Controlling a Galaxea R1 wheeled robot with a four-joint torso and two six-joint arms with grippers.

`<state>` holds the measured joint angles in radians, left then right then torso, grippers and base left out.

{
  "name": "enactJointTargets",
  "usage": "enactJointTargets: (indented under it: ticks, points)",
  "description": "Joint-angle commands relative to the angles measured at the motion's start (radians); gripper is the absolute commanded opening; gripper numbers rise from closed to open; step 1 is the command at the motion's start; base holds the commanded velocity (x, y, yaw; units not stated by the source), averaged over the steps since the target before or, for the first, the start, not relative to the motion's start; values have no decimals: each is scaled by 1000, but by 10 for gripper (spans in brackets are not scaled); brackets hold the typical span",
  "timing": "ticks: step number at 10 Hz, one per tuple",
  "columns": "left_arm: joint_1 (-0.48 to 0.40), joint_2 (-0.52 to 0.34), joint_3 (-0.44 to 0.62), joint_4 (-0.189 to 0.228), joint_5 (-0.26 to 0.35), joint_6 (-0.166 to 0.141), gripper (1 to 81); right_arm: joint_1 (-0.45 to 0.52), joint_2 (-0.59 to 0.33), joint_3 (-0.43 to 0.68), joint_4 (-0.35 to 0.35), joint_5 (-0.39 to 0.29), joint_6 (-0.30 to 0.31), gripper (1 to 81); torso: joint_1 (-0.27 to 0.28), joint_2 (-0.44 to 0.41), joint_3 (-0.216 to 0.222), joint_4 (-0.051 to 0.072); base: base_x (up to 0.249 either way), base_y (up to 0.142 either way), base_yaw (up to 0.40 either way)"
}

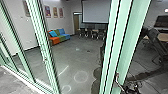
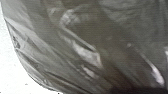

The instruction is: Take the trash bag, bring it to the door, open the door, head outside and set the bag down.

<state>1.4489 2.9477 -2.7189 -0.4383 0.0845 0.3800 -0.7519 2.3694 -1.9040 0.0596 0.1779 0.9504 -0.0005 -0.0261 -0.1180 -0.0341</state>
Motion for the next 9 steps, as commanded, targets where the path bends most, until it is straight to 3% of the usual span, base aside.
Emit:
enactJointTargets:
  ticks: [1, 9]
  points:
    - [-45, -10, -4, -8, 70, 0, 10, 110, 86, -56, 72, -219, 27, 811, 1, 0, 0, 0, 0, 0, 0]
    - [-26, -13, -4, -7, 70, 0, 10, 225, 26, -114, 83, -224, 71, 811, 5, 3, -3, 0, 0, 0, 0]
